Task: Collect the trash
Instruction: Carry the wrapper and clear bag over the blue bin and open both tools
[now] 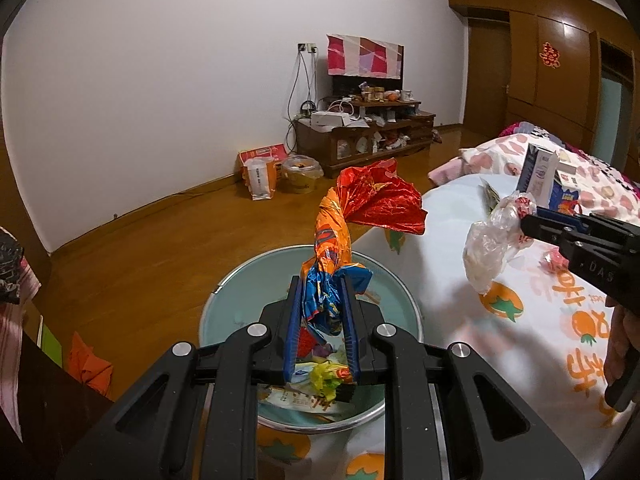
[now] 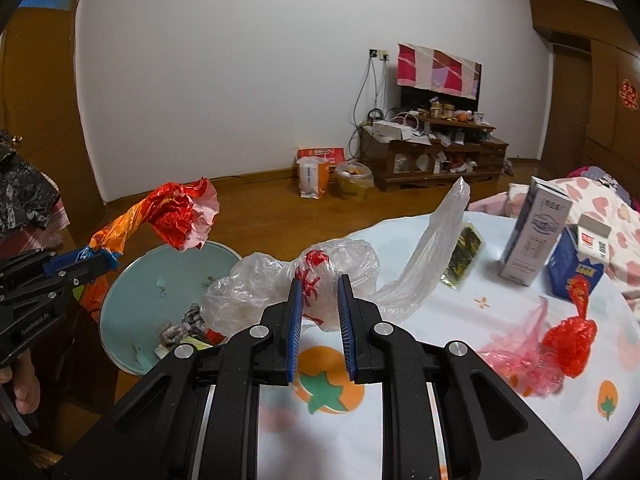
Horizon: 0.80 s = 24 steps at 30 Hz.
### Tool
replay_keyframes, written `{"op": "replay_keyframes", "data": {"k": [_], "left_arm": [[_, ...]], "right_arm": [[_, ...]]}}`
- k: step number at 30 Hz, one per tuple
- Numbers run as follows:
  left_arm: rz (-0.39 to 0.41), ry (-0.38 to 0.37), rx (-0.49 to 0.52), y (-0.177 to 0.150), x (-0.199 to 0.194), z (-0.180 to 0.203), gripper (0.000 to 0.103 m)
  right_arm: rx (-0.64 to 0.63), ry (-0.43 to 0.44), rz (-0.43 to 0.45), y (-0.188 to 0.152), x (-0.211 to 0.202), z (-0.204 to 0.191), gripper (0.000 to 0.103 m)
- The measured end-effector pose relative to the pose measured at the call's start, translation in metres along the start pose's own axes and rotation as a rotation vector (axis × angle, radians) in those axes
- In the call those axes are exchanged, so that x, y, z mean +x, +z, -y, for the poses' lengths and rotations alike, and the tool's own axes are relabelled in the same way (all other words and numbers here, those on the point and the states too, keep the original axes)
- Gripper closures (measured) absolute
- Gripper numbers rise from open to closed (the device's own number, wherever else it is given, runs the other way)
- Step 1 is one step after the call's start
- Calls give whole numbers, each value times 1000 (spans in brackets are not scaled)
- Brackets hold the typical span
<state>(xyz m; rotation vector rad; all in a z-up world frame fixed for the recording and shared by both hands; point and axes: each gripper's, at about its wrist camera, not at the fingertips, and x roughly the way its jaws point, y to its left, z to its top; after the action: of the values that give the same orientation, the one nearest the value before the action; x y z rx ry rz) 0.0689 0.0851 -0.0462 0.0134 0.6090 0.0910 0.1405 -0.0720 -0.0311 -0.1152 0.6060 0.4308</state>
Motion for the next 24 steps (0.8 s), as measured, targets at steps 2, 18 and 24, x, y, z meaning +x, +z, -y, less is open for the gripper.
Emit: {"op": "replay_keyframes", "data": {"k": [2, 18, 24], "left_arm": [[1, 7, -7, 1, 0, -3, 84], [-8, 48, -32, -3, -2, -21, 84], [-11, 63, -43, -2, 0, -26, 84]], "right_arm": [[-3, 7, 0, 1, 3, -4, 85], [-37, 59, -3, 12, 23, -28, 85], [-47, 71, -5, 15, 28, -38, 85]]}}
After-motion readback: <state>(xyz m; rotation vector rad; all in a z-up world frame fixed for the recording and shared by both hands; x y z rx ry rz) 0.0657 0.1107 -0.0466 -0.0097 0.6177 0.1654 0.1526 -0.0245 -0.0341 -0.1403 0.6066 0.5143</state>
